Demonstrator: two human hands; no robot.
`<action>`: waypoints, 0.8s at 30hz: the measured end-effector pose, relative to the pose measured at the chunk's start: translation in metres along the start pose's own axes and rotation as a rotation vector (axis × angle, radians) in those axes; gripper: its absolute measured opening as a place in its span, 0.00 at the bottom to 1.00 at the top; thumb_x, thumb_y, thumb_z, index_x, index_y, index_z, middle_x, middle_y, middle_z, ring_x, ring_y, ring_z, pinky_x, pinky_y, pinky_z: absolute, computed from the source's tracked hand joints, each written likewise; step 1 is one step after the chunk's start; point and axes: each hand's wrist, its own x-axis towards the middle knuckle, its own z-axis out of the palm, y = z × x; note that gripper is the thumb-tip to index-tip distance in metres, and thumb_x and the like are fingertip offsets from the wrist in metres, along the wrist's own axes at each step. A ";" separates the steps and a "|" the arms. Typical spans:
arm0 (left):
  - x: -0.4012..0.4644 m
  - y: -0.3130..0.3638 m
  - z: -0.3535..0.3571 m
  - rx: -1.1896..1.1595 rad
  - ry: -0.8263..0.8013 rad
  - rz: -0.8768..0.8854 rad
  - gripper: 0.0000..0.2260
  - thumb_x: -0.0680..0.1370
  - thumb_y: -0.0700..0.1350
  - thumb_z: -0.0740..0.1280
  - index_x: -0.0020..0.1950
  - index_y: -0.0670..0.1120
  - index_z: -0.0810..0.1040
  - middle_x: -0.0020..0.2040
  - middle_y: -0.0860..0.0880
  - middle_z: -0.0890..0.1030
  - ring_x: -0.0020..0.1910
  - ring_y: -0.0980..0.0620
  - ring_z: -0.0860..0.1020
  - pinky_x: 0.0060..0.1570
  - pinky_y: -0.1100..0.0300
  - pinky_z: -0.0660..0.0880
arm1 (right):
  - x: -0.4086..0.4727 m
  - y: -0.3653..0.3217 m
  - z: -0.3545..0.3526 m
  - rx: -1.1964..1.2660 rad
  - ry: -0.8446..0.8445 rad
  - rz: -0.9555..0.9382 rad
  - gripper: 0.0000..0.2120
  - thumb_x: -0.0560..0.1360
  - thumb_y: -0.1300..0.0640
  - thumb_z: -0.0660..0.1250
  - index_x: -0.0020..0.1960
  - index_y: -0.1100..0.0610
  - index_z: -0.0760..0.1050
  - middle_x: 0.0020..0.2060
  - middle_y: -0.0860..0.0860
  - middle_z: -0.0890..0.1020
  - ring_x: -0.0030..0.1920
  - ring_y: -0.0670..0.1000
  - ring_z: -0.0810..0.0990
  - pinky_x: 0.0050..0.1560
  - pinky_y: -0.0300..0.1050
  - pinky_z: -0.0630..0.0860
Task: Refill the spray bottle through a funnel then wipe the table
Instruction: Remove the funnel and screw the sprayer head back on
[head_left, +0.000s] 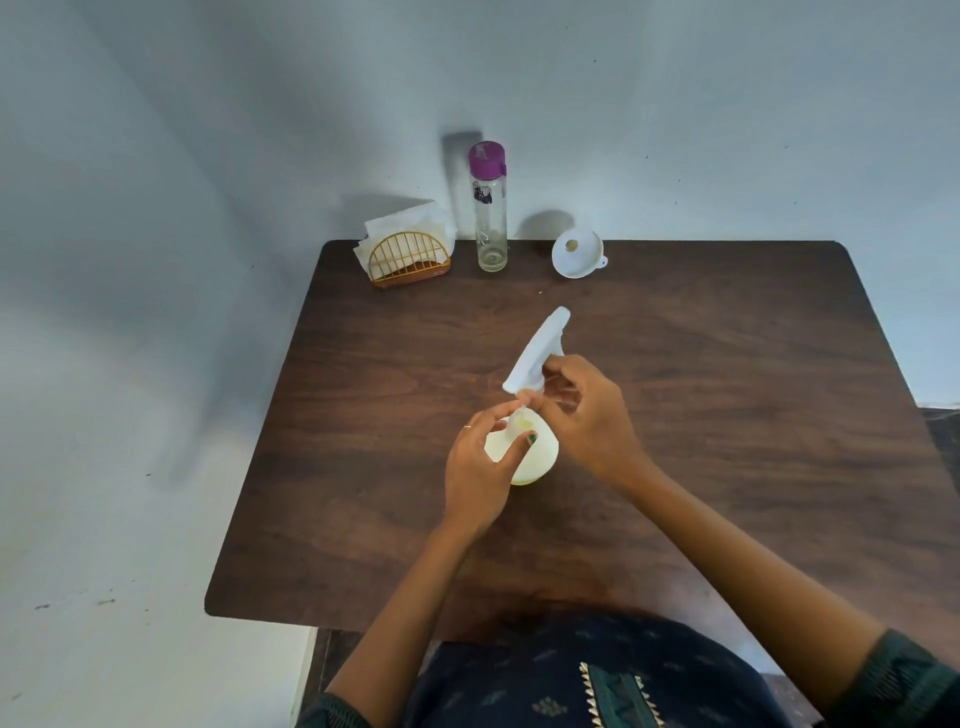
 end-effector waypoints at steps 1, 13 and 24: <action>0.000 -0.001 0.000 0.000 0.006 -0.003 0.14 0.70 0.62 0.66 0.55 0.67 0.74 0.58 0.62 0.78 0.58 0.57 0.77 0.57 0.50 0.77 | -0.002 0.003 0.001 -0.022 -0.023 -0.022 0.14 0.72 0.58 0.72 0.56 0.61 0.76 0.50 0.52 0.81 0.48 0.46 0.80 0.49 0.32 0.77; -0.002 -0.003 0.002 0.020 0.023 -0.038 0.21 0.71 0.65 0.64 0.60 0.57 0.77 0.54 0.58 0.80 0.55 0.56 0.78 0.54 0.49 0.78 | -0.011 0.020 0.001 -0.074 -0.176 0.042 0.16 0.71 0.57 0.73 0.56 0.62 0.77 0.52 0.54 0.82 0.50 0.50 0.80 0.53 0.43 0.78; -0.008 0.006 0.000 0.053 0.063 0.013 0.16 0.76 0.53 0.69 0.53 0.75 0.70 0.50 0.73 0.78 0.53 0.65 0.77 0.53 0.59 0.77 | -0.009 0.020 0.004 -0.057 -0.171 0.096 0.18 0.68 0.55 0.75 0.55 0.60 0.78 0.49 0.50 0.82 0.48 0.47 0.80 0.50 0.39 0.77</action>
